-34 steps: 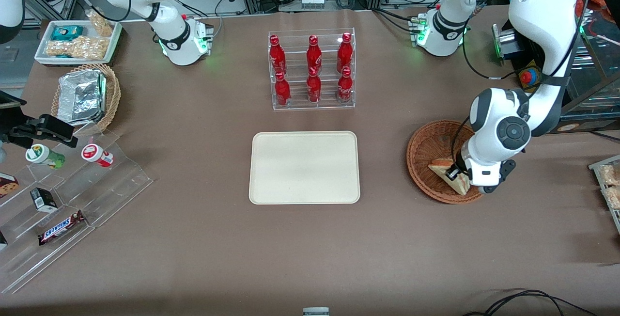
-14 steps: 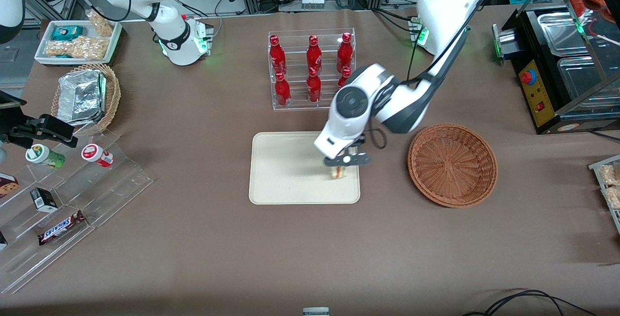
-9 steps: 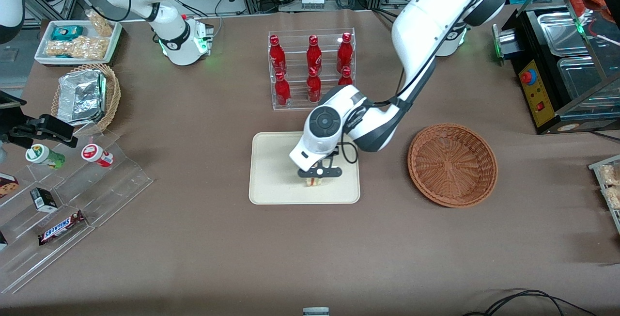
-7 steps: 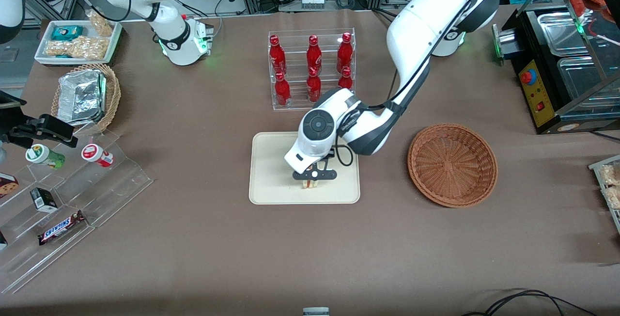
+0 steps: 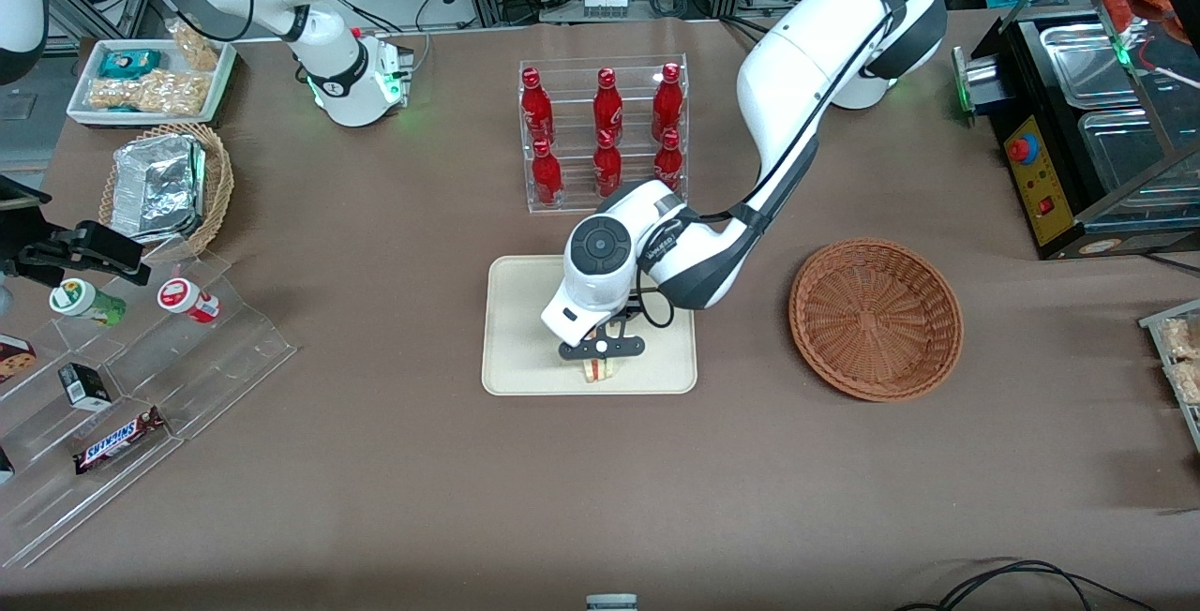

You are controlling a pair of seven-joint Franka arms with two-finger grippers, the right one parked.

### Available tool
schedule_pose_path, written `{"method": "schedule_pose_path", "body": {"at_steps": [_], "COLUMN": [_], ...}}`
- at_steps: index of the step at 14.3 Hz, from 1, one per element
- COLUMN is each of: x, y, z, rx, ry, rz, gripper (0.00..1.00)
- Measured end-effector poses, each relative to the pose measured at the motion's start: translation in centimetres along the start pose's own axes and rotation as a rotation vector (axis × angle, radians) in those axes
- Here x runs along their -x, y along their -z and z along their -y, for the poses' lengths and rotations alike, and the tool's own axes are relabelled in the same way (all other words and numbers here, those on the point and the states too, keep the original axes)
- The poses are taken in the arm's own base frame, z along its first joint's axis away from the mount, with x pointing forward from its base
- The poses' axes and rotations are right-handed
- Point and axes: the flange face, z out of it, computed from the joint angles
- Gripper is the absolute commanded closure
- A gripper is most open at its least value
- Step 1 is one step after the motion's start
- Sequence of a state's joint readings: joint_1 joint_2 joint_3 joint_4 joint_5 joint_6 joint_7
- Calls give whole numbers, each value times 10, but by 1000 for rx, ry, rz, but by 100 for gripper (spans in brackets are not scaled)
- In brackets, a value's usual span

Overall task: Place sandwich from basket to tray
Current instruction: 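Lower the sandwich onto the tray and open the left gripper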

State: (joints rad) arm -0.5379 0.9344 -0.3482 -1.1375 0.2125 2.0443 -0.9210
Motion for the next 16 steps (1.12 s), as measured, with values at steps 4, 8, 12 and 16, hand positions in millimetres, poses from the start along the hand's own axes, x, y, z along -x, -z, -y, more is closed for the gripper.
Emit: {"method": "schedule_pose_path", "body": {"at_steps": [4, 8, 12, 16], "x": [-13, -43, -72, -83], "y": [32, 108, 220, 278], "z": [0, 45, 147, 275], "rx": [27, -16, -56, -158], "ry": [90, 182, 275, 191], "rz": [-36, -37, 28, 146], "gripper": [0, 0, 0, 0]}}
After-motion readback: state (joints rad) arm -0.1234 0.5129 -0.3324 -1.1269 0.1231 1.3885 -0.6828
